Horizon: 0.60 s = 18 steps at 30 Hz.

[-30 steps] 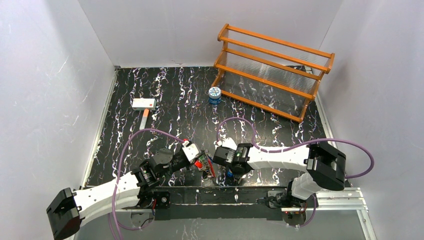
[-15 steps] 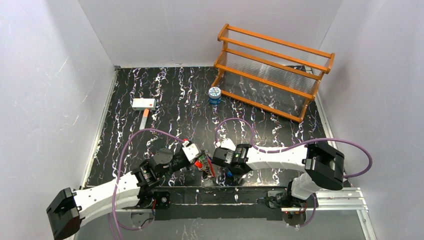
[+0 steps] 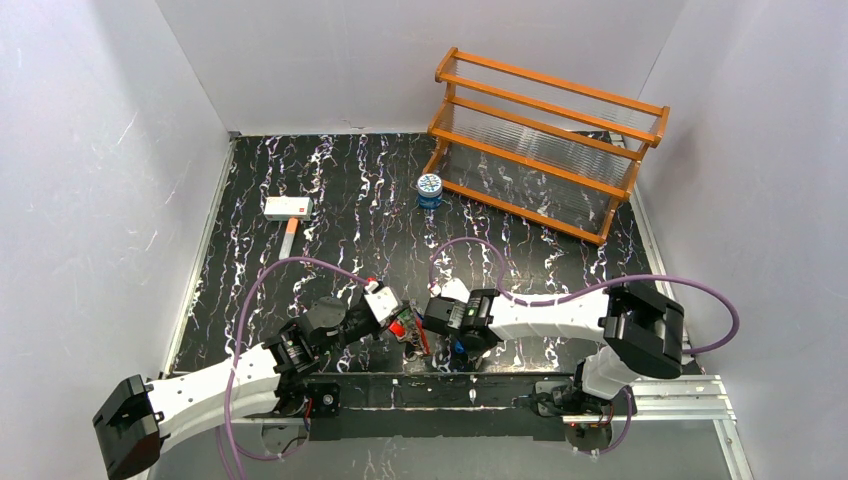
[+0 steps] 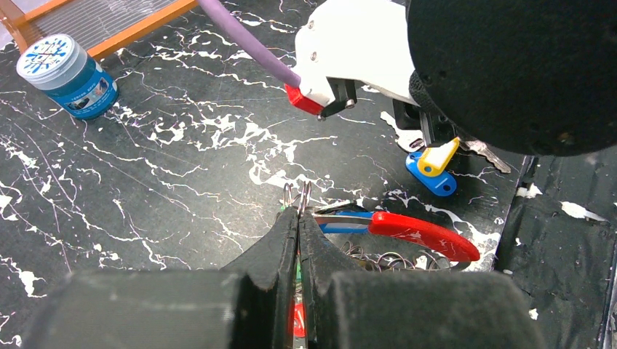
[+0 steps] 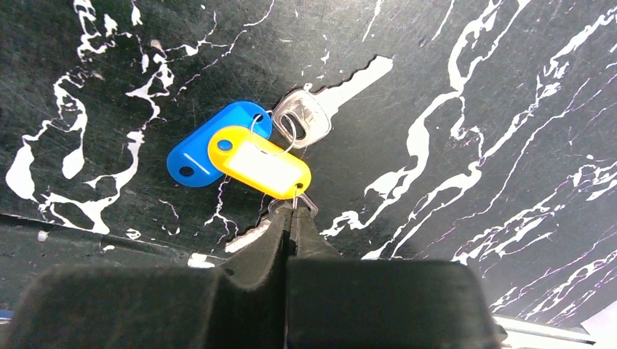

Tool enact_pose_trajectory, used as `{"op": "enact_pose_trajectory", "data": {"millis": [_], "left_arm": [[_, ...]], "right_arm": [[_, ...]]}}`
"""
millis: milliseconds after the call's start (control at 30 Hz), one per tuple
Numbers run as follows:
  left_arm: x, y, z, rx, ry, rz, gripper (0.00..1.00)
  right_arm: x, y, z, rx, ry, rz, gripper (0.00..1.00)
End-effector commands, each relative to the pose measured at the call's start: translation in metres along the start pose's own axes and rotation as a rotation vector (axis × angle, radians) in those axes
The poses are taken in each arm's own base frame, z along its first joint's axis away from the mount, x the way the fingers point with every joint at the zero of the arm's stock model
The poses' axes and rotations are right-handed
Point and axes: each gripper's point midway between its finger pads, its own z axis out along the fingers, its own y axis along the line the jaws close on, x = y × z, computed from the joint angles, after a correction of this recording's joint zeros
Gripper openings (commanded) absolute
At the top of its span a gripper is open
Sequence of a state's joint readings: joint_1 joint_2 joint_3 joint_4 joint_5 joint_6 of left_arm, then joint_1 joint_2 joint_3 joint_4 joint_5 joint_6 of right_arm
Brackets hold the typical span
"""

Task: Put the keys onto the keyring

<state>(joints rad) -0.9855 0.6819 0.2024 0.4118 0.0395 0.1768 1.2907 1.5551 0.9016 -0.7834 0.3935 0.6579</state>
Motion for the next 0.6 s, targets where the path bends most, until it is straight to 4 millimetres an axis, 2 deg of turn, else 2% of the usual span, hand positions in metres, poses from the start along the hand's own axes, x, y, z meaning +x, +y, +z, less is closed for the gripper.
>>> {"op": "enact_pose_trajectory", "data": {"millis": [0, 233, 367, 567], "left_arm": [[-0.004, 0.001, 0.0, -0.012, -0.021, -0.008, 0.0], [-0.005, 0.002, -0.001, -0.013, -0.025, -0.008, 0.0], [-0.006, 0.002, -0.002, -0.013, -0.027, -0.009, 0.0], [-0.01, 0.002, -0.001, -0.015, -0.034, -0.013, 0.0]], "right_arm": [[-0.019, 0.001, -0.016, -0.015, -0.081, 0.041, 0.01], [-0.026, 0.004, -0.022, -0.043, -0.119, 0.055, 0.01], [-0.037, 0.014, -0.035, -0.131, -0.17, 0.038, 0.01], [-0.072, 0.024, -0.064, -0.361, -0.3, 0.059, 0.01]]}}
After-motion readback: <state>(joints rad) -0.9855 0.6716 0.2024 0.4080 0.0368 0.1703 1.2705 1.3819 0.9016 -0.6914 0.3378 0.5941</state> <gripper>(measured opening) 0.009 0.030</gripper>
